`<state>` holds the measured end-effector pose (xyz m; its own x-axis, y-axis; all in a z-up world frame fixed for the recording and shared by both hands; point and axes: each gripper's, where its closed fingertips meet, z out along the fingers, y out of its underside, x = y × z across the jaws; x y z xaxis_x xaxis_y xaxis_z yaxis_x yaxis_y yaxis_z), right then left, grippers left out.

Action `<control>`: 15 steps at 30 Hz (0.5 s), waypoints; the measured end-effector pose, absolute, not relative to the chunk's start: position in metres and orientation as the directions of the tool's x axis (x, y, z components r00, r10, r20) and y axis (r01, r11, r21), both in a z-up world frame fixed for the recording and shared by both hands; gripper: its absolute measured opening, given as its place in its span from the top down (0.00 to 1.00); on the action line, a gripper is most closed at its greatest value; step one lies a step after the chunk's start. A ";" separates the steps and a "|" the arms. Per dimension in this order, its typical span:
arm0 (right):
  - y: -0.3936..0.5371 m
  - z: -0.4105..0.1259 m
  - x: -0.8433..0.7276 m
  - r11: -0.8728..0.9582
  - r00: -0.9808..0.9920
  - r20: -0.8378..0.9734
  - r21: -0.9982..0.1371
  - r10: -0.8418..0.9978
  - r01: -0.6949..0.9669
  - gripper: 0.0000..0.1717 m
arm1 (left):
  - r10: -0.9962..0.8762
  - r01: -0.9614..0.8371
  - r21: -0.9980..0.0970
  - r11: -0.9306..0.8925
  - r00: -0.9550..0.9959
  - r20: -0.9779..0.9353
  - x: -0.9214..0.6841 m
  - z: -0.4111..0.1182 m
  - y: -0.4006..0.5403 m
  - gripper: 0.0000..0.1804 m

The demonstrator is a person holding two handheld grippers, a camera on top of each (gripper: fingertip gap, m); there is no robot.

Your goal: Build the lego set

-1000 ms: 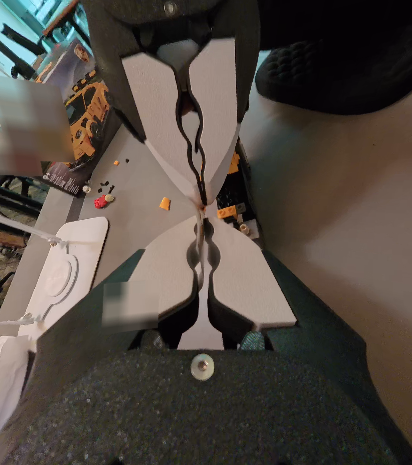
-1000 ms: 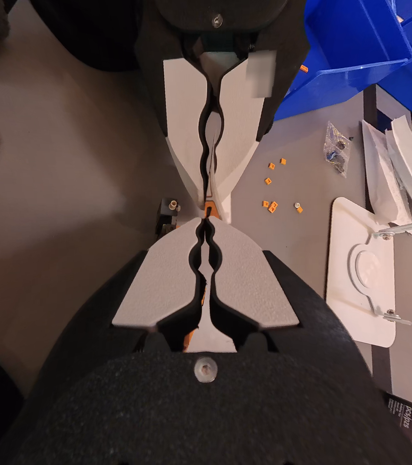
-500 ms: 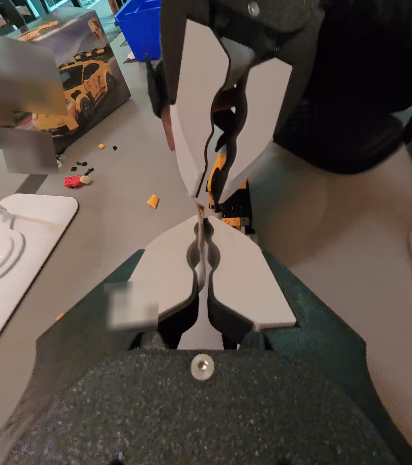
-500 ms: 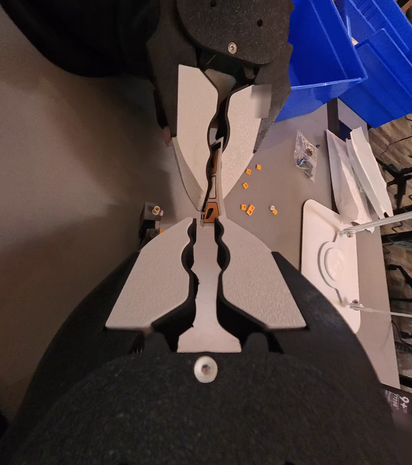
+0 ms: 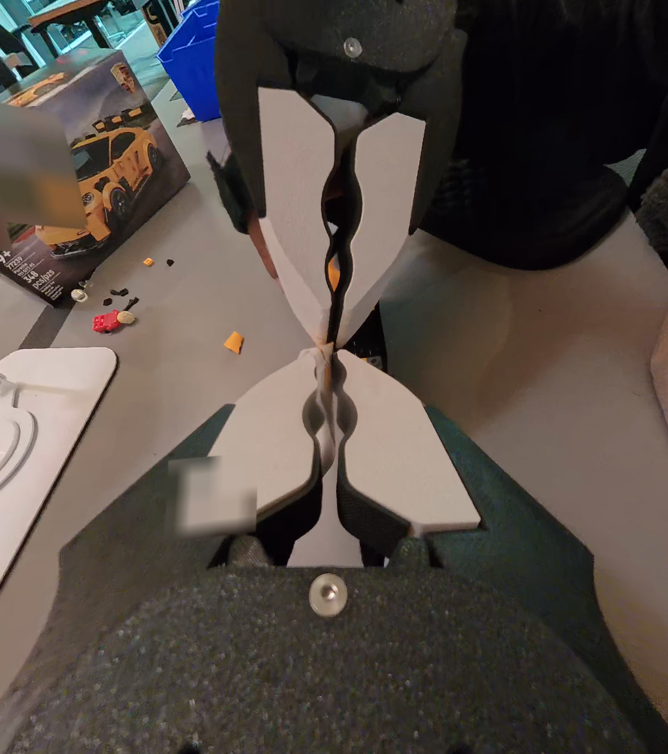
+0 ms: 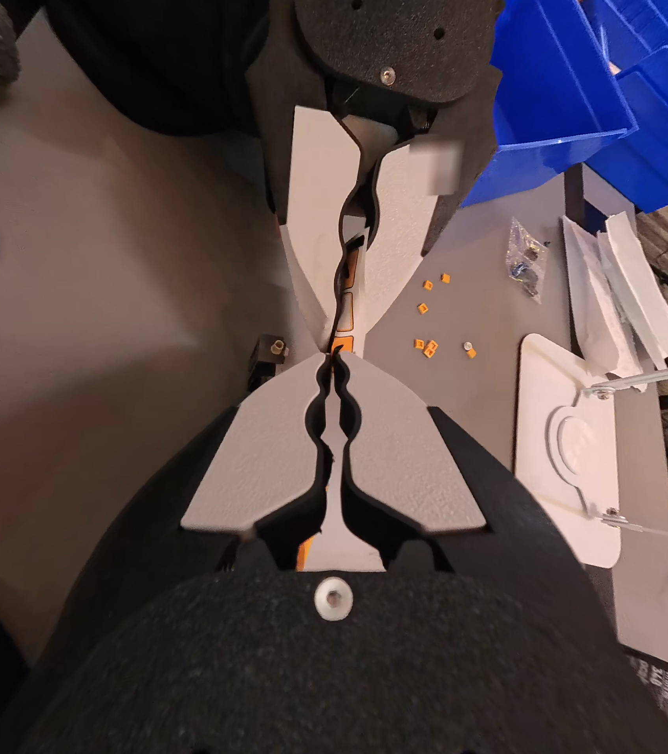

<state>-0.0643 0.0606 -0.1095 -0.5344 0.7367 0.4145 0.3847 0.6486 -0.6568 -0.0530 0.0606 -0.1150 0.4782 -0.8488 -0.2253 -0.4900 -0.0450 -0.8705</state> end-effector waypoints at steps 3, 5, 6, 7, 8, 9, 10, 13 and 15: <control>0.059 -0.111 -0.062 0.632 -0.548 0.383 -0.671 0.744 0.388 1.00 | -0.850 -0.508 -0.861 -0.027 0.465 -0.248 -0.052 -0.116 0.059 1.00; 0.058 -0.113 -0.061 0.625 -0.559 0.364 -0.673 0.745 0.395 1.00 | -0.849 -0.533 -0.846 -0.013 0.453 -0.272 -0.051 -0.119 0.059 1.00; 0.057 -0.114 -0.060 0.621 -0.564 0.353 -0.675 0.747 0.399 1.00 | -0.849 -0.544 -0.839 -0.008 0.447 -0.282 -0.051 -0.120 0.058 1.00; 0.057 -0.116 -0.060 0.615 -0.568 0.342 -0.677 0.749 0.404 1.00 | -0.846 -0.562 -0.827 0.000 0.441 -0.300 -0.051 -0.122 0.059 1.00; 0.056 -0.117 -0.059 0.609 -0.572 0.329 -0.679 0.752 0.410 1.00 | -0.841 -0.584 -0.812 0.014 0.433 -0.325 -0.051 -0.123 0.059 1.00; 0.056 -0.119 -0.058 0.601 -0.578 0.312 -0.682 0.754 0.416 1.00 | -0.835 -0.608 -0.794 0.029 0.421 -0.353 -0.050 -0.125 0.059 1.00; 0.055 -0.120 -0.057 0.596 -0.584 0.297 -0.683 0.755 0.423 1.00 | -0.829 -0.631 -0.774 0.044 0.409 -0.381 -0.050 -0.127 0.059 1.00; 0.054 -0.123 -0.056 0.585 -0.594 0.271 -0.687 0.757 0.431 1.00 | -0.808 -0.686 -0.723 0.084 0.377 -0.453 -0.048 -0.129 0.058 1.00; 0.054 -0.123 -0.056 0.582 -0.595 0.267 -0.690 0.758 0.431 1.00 | -0.792 -0.709 -0.696 0.109 0.361 -0.492 -0.048 -0.129 0.058 1.00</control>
